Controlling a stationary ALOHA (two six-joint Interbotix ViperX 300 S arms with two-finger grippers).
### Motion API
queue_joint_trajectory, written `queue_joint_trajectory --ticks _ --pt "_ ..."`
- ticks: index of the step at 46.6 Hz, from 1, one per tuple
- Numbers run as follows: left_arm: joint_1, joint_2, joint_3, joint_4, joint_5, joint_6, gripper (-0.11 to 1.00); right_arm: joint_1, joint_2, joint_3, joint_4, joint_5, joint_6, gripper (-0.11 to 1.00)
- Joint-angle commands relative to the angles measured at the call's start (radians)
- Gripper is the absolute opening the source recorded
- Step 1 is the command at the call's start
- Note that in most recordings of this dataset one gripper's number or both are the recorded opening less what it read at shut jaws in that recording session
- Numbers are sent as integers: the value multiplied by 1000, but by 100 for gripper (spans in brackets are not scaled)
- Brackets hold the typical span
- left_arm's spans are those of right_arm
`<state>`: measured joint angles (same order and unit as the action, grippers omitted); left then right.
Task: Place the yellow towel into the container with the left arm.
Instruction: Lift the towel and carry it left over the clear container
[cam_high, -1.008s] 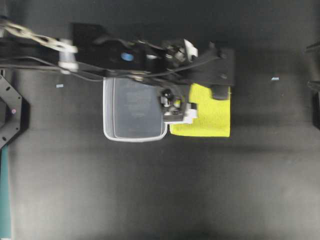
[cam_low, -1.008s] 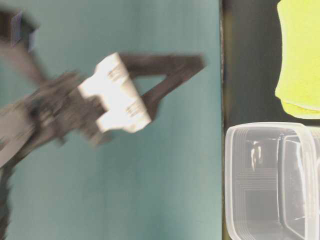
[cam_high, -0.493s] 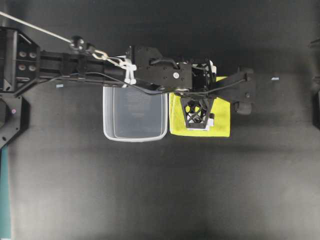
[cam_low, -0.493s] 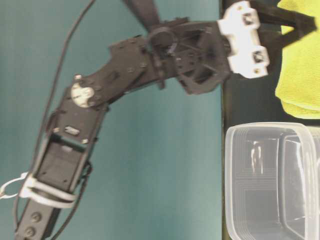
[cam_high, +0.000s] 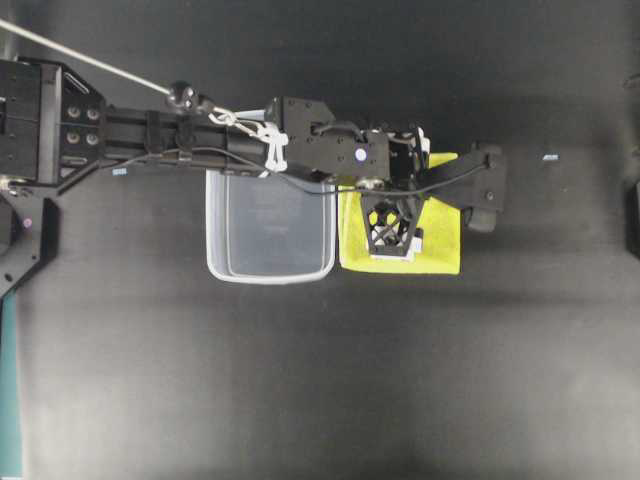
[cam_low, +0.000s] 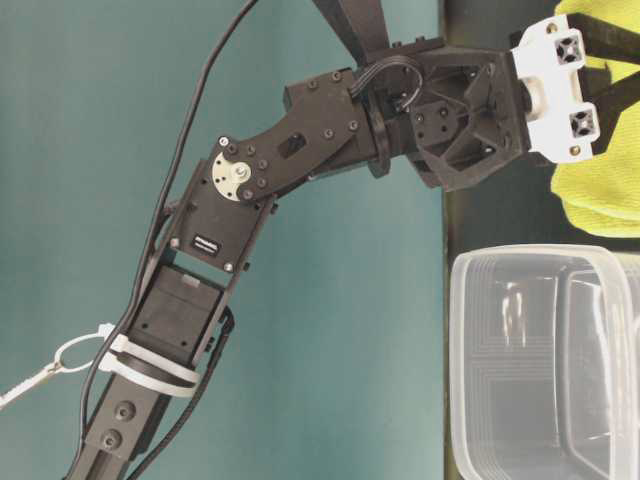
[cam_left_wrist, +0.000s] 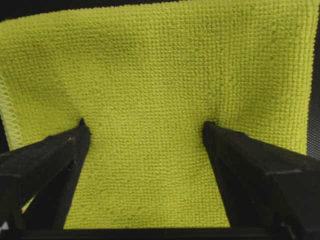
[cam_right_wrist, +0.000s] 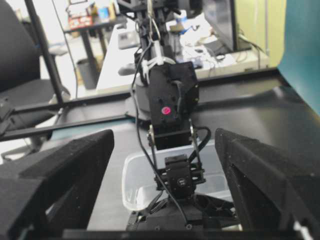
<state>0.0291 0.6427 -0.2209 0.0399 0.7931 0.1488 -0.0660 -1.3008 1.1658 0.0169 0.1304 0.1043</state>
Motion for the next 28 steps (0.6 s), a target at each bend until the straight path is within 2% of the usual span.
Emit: queue_joint_trajectory --ticks 1,3,6,14,18,22,28 --pt "-6 12 11 3 9 3 87 -9 5 -17 3 -14 2 78" --pt "-11 11 11 3 11 6 84 -11 3 -17 3 -15 2 78" --pt "-17 -2 5 3 8 9 72 -11 2 -20 3 -14 2 78" --pt "-28 -54 -14 3 15 54 25 -11 -6 -25 3 -14 2 78" --pt "-29 -92 -21 3 37 78 8 -11 -11 -29 3 -18 2 78" --pt "-34 -143 -46 3 72 86 7 -11 -14 -31 3 -26 2 78" --pt "-41 -259 -110 3 193 84 7 -11 -17 -34 3 -31 2 78"
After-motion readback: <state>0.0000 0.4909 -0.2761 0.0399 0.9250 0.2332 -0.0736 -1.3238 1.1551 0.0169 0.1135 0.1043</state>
